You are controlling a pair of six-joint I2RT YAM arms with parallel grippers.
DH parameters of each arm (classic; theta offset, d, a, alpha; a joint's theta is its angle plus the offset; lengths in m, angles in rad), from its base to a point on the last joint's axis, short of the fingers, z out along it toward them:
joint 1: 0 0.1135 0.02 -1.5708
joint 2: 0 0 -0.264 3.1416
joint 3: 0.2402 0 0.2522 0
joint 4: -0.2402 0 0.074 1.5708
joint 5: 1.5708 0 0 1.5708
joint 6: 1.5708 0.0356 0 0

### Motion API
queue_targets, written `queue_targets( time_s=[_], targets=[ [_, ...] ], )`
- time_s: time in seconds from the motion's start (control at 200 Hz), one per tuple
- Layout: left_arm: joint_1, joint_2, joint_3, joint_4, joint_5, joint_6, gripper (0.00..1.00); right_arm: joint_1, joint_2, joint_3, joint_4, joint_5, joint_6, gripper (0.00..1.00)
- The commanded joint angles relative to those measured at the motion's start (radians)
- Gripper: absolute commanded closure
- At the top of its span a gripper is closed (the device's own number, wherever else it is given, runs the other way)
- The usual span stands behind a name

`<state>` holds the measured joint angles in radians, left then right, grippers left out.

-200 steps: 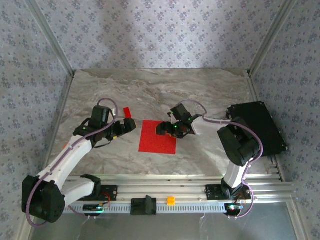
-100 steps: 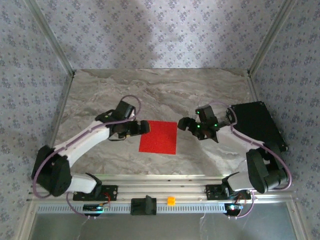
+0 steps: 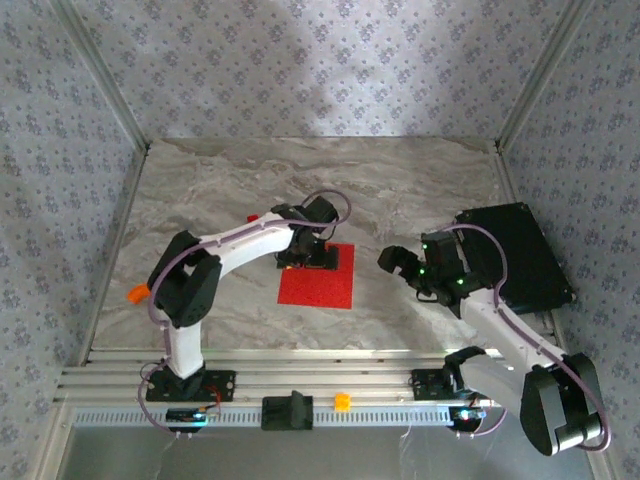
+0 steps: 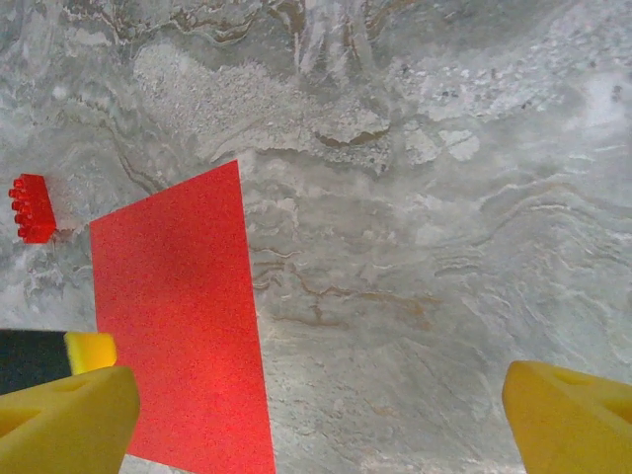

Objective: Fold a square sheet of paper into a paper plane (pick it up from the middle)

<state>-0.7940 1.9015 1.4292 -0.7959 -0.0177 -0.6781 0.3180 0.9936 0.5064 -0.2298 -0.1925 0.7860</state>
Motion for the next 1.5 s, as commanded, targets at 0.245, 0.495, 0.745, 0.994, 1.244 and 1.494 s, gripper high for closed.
queue_targets(
  time_s=[0.245,0.495,0.745,0.994,1.244,1.494],
  targets=[
    [0.001,0.139,0.189,-0.152,-0.023,0.057,0.0,-0.026,-0.111,-0.072,-0.077,-0.015,-0.008,0.01],
    [0.046,0.193,0.311,-0.227,0.055,0.154,0.0,-0.03,-0.128,-0.076,-0.103,-0.061,-0.018,0.01],
    [0.091,0.199,0.37,-0.308,0.075,0.232,0.0,-0.033,-0.139,-0.078,-0.111,-0.089,-0.024,0.01],
    [0.1,0.191,0.364,-0.293,0.09,0.195,0.0,-0.034,-0.123,-0.086,-0.102,-0.116,-0.027,0.01],
    [0.103,0.186,0.363,-0.287,0.088,0.185,0.0,-0.054,-0.057,-0.057,-0.115,-0.157,-0.06,0.01],
    [0.107,0.191,0.367,-0.295,0.088,0.153,0.0,-0.066,-0.035,-0.059,-0.089,-0.163,-0.057,0.01]
  ],
)
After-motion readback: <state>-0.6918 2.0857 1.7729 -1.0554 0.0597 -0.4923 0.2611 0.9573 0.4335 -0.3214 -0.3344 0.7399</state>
